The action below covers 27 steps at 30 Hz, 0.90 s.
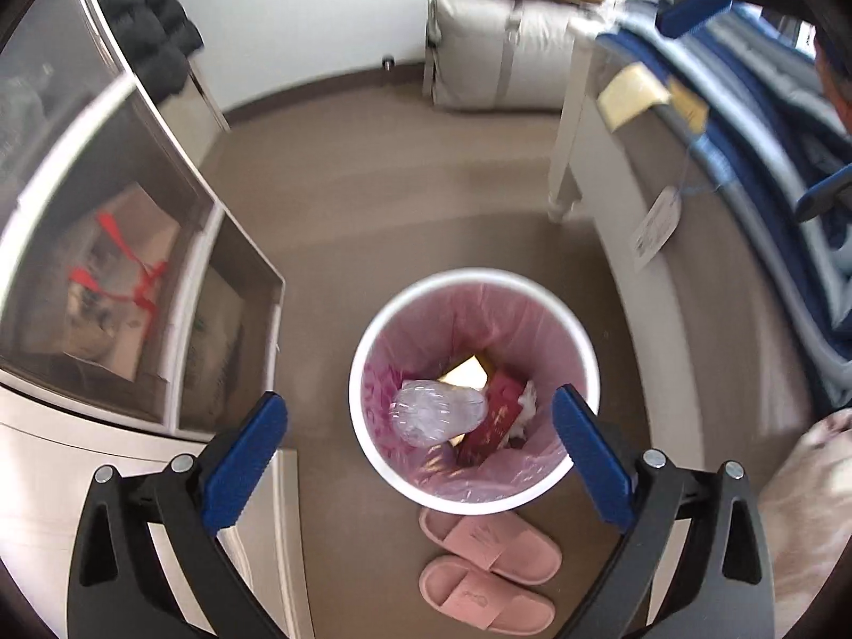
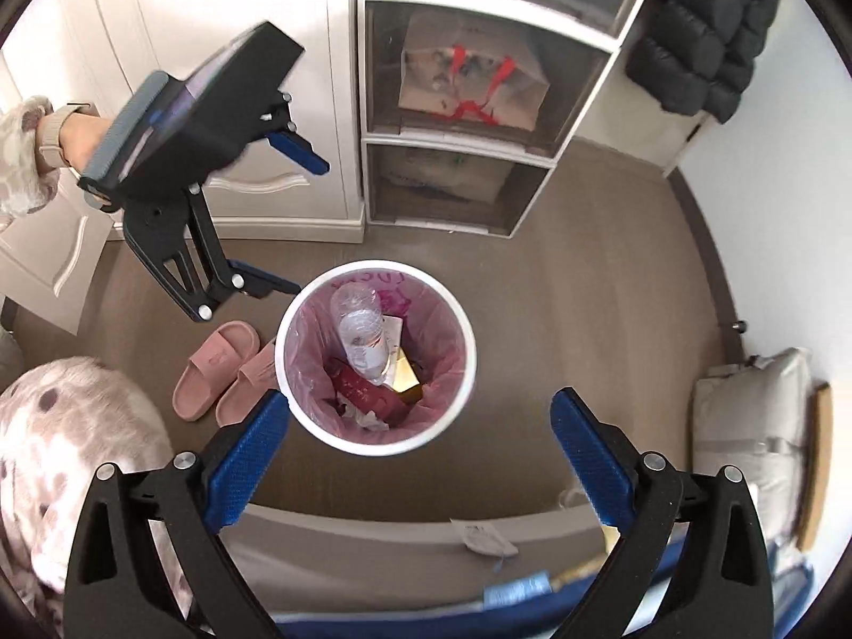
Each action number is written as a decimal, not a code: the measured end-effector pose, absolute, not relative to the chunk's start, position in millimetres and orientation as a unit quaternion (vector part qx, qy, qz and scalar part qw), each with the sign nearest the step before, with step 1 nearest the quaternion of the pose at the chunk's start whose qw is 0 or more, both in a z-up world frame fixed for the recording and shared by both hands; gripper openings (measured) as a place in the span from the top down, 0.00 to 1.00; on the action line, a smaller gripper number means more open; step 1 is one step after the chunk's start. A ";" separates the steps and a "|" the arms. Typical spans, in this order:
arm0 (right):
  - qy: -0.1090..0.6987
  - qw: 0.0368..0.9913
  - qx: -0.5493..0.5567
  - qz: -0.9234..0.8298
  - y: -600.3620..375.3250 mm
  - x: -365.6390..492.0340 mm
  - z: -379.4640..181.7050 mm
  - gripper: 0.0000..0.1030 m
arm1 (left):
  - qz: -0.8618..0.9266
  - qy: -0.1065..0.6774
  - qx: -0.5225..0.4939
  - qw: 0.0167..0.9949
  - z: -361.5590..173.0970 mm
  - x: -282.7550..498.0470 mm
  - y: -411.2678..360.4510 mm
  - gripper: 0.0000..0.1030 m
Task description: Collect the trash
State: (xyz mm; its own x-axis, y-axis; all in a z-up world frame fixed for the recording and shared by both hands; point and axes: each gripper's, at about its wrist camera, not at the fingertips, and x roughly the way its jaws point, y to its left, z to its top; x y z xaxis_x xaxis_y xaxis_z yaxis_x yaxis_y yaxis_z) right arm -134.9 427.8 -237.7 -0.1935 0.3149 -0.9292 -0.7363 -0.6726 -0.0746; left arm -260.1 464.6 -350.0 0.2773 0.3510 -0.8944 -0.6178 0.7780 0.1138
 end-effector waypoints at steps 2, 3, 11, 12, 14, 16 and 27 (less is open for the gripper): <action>0.187 0.360 -0.530 0.744 416.5 -132.9 -225.6 0.07 | 0.309 0.509 -0.117 0.795 -330.9 -257.5 453.9 0.05; 0.182 0.365 -0.531 0.743 410.8 -131.5 -218.7 0.07 | 0.308 0.506 -0.112 0.798 -322.4 -255.3 448.3 0.05; 0.154 0.410 -0.501 0.746 359.1 -105.6 -159.2 0.07 | 0.268 0.479 -0.055 0.834 -234.5 -230.7 384.1 0.05; 0.151 0.415 -0.499 0.746 353.8 -101.7 -153.7 0.07 | 0.266 0.478 -0.046 0.836 -227.7 -225.5 377.0 0.05; 0.147 0.432 -0.492 0.741 339.4 -89.2 -141.5 0.07 | 0.265 0.473 -0.029 0.840 -211.0 -214.1 362.0 0.05; 0.149 0.446 -0.486 0.737 325.3 -75.7 -132.0 0.07 | 0.264 0.468 -0.026 0.843 -198.1 -203.9 350.8 0.05; 0.162 0.523 -0.470 0.692 228.1 8.0 -101.6 0.07 | 0.228 0.439 0.015 0.869 -153.7 -131.6 288.5 0.05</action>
State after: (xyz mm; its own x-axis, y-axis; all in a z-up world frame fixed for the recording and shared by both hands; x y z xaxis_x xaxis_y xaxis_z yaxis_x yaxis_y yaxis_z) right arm 8.0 228.1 -101.6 -0.0111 0.5731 -0.8194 -0.8766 -0.3998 -0.2678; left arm -131.6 288.5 -153.7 0.5117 0.4084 -0.7559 -0.3827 0.8960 0.2250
